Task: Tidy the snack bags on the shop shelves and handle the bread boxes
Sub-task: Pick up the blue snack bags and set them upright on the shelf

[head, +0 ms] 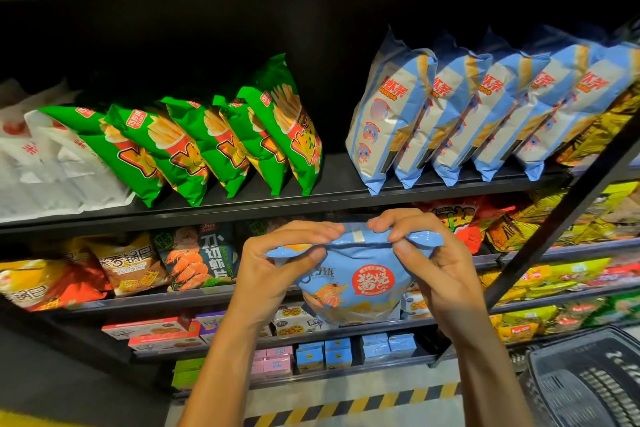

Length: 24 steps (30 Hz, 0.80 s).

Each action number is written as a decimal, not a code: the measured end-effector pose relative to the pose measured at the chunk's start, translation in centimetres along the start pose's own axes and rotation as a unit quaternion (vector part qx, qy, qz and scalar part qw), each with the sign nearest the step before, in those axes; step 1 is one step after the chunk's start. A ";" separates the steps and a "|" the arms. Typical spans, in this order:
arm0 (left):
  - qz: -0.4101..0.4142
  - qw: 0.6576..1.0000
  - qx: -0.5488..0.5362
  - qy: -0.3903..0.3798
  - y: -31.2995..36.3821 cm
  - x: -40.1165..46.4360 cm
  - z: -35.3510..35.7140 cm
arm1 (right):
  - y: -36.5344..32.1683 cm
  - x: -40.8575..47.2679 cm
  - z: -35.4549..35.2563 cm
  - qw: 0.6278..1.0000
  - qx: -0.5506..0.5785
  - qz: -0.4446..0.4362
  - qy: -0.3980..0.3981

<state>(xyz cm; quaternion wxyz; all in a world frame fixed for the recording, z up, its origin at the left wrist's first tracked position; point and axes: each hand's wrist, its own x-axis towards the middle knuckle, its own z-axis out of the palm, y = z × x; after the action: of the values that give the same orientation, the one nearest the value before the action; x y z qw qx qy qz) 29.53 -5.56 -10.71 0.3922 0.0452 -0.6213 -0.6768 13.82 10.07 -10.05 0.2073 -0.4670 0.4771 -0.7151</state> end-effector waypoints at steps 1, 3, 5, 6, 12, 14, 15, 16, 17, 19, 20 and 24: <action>-0.007 1.000 -0.002 0.010 0.0 0.0 0.0 | 0.0 0.0 0.0 1.000 0.001 0.009 -0.001; -0.020 1.000 0.009 0.019 0.0 -0.1 0.1 | 0.2 0.1 0.1 0.999 0.007 0.035 -0.001; -0.037 0.998 0.033 0.028 0.2 0.0 0.6 | 0.4 0.0 -0.1 0.997 0.026 0.069 -0.001; -0.048 0.997 0.037 0.040 0.3 0.1 0.8 | 0.5 -0.1 -0.3 0.995 0.037 0.088 -0.003; -0.082 0.987 -0.024 0.140 1.2 1.6 2.0 | 3.1 -1.6 -1.3 0.979 -0.043 0.187 -0.065; -0.076 0.992 0.018 0.096 1.4 1.9 2.1 | 3.8 -2.0 -1.2 0.974 -0.093 0.201 -0.039; -0.069 0.995 0.032 0.069 1.3 2.0 2.0 | 3.9 -2.0 -1.0 0.975 -0.101 0.196 -0.015; -0.064 0.996 0.037 0.047 1.2 2.1 1.8 | 3.9 -1.8 -1.0 0.978 -0.096 0.186 0.011; -0.064 0.997 0.041 0.034 1.0 2.2 1.5 | 3.8 -1.6 -0.9 0.981 -0.071 0.176 0.040; -0.101 0.994 0.040 0.027 0.5 2.3 0.7 | 3.6 -1.0 -1.0 0.981 -0.018 0.158 0.112; -0.129 0.990 0.046 0.016 0.2 2.1 0.4 | 3.5 -0.8 -1.2 0.978 -0.005 0.155 0.142; -0.209 0.975 0.059 -0.055 -1.2 0.2 0.1 | 3.8 -0.4 -1.2 0.962 -0.027 0.219 0.162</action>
<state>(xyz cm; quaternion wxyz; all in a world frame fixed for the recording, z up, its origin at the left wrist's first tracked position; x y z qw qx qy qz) 28.72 -5.70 -11.66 0.2044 0.1598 -0.6573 -0.7076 12.43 9.18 -13.72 0.2663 -0.2345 0.6138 -0.7052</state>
